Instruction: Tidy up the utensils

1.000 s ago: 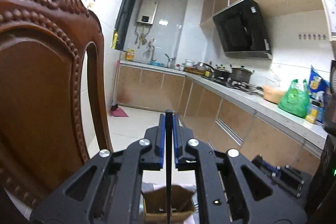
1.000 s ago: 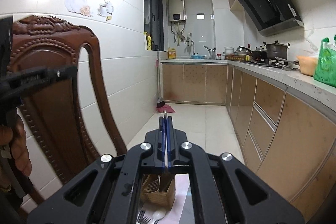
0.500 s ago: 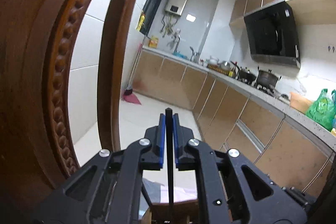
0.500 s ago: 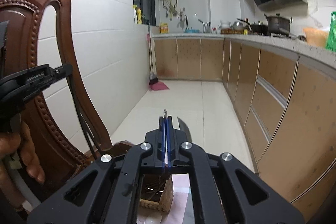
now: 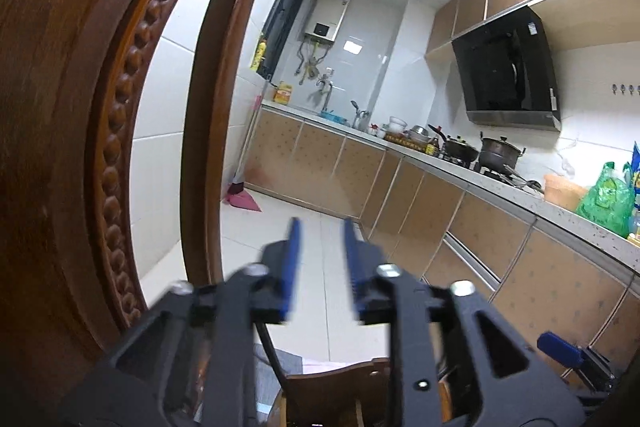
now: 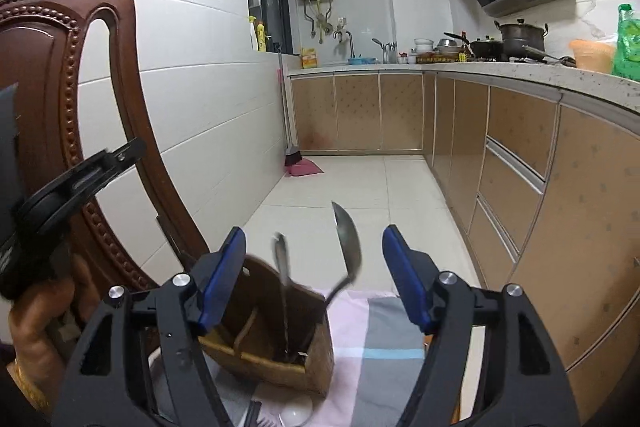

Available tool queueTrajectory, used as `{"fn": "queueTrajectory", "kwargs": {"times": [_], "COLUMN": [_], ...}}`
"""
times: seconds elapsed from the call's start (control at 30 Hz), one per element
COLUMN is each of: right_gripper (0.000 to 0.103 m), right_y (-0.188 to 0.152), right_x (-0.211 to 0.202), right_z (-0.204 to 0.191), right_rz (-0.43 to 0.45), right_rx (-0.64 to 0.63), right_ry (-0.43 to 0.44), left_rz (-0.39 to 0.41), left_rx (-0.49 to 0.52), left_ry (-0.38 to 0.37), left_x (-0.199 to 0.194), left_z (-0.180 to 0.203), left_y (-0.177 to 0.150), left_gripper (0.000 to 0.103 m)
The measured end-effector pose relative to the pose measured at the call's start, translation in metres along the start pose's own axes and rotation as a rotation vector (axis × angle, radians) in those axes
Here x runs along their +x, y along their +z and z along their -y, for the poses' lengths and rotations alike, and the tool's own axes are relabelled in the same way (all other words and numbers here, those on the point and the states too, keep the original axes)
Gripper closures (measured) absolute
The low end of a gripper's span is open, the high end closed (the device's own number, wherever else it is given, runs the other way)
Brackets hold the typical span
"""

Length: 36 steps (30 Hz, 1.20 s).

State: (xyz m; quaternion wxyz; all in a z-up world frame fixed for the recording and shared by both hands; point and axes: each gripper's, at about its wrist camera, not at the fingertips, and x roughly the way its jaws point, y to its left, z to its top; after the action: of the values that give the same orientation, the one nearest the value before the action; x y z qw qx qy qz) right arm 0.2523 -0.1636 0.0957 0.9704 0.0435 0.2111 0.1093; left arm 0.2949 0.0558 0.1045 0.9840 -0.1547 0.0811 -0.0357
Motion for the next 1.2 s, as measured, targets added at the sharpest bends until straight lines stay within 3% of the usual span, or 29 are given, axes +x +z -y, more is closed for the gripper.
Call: {"fn": "queueTrajectory", "kwargs": {"times": [0.07, 0.13, 0.23, 0.33, 0.43, 0.5, 0.57, 0.67, 0.73, 0.83, 1.0, 1.2], "right_gripper": [0.031, 0.031, 0.029, 0.019, 0.017, 0.017, 0.017, 0.017, 0.017, 0.017, 0.017, 0.017], "right_y": [-0.01, -0.023, -0.047, -0.077, -0.117, -0.152, -0.158, -0.156, -0.162, -0.164, -0.15, -0.145], "right_x": [-0.011, -0.025, -0.055, -0.087, -0.11, -0.119, -0.117, -0.136, -0.148, -0.161, -0.196, -0.22], "right_z": [0.006, 0.013, 0.027, 0.042, 0.056, 0.067, 0.072, 0.072, 0.07, 0.059, 0.031, 0.033], "right_rz": [-0.007, -0.014, -0.004, 0.023, 0.034, -0.005, -0.091, -0.044, -0.036, -0.072, -0.025, -0.025], "right_rx": [0.011, 0.02, 0.056, 0.115, 0.176, 0.227, 0.274, 0.267, 0.269, 0.286, 0.189, 0.185], "right_ry": [0.003, 0.011, 0.021, 0.043, 0.04, -0.004, -0.004, 0.004, -0.006, 0.011, 0.029, 0.02], "left_rz": [0.01, -0.009, -0.052, -0.094, -0.189, -0.221, -0.239, -0.353, -0.388, -0.375, -0.405, -0.429], "left_rx": [0.013, -0.013, -0.074, -0.049, 0.032, 0.104, 0.179, 0.23, 0.291, 0.348, 0.276, 0.298], "left_ry": [-0.007, -0.018, -0.077, -0.117, -0.146, -0.162, -0.132, -0.117, -0.131, -0.134, -0.141, -0.125], "left_x": [-0.009, -0.022, -0.05, -0.089, -0.132, -0.156, -0.174, -0.183, -0.189, -0.197, -0.206, -0.222], "left_z": [0.0, -0.007, -0.023, -0.027, -0.017, -0.009, -0.002, 0.007, 0.018, 0.025, 0.017, 0.017], "left_y": [0.0, -0.001, -0.005, -0.016, -0.056, -0.086, -0.117, -0.15, -0.159, -0.16, -0.146, -0.144], "left_gripper": [0.06, 0.034, 0.016, 0.006, 0.004, 0.004, 0.004, 0.004, 0.004, 0.004, 0.004, 0.004]}}
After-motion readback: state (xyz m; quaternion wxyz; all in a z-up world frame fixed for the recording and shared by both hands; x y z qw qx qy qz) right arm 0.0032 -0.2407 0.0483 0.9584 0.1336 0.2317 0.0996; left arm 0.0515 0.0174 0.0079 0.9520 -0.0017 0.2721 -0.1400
